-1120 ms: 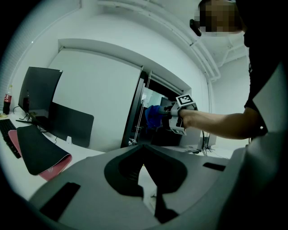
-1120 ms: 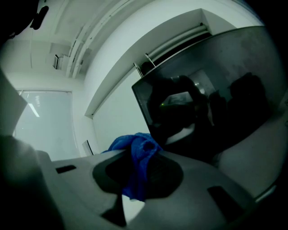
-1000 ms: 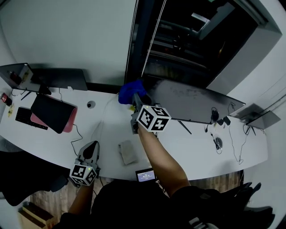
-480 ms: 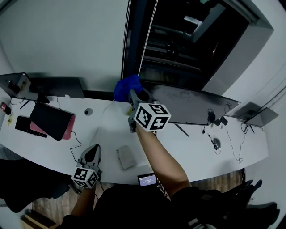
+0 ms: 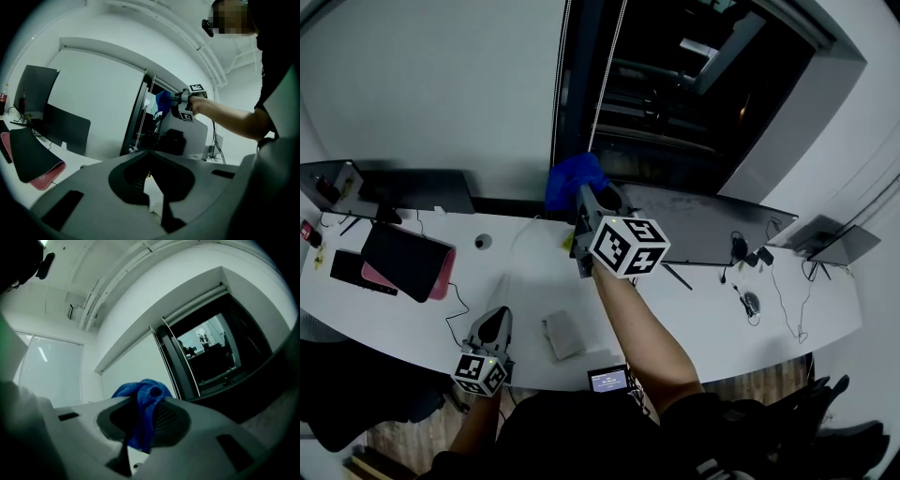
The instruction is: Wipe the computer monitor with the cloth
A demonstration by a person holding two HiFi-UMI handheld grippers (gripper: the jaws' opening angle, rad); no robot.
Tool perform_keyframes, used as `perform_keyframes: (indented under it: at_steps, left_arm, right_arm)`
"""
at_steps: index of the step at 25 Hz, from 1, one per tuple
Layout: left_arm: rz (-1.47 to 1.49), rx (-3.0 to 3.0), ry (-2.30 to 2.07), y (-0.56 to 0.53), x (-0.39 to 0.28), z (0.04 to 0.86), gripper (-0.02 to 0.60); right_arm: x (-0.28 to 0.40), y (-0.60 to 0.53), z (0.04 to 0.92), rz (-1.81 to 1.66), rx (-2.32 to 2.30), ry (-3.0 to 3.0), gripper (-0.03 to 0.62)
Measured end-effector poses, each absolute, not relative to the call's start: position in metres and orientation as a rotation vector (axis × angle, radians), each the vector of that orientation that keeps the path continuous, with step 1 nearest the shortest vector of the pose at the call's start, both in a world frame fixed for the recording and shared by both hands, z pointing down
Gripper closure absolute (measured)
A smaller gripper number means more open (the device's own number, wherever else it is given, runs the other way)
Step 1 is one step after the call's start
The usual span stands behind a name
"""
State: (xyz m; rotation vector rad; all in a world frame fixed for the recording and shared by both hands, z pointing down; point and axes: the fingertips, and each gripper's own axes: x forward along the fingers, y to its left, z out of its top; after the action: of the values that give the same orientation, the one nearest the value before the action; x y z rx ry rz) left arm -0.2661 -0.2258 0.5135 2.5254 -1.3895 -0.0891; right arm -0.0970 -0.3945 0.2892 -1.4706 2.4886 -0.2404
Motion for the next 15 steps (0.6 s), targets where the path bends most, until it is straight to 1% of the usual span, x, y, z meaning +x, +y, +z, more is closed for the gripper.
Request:
perform_keyframes:
  at_steps: [7,15]
  left_arm:
    - [-0.083,2.551,-1.327,-0.229,-0.247,0.516,0.588]
    - [-0.059,2.609,-1.210,-0.233,-0.203,0.517,0.588]
  right_arm:
    - [-0.042,-0.398,0.278,-0.206,-1.601,2.426,0.531]
    - [0.029,-0.387,0.283,-0.189,-1.749,2.364,0.531]
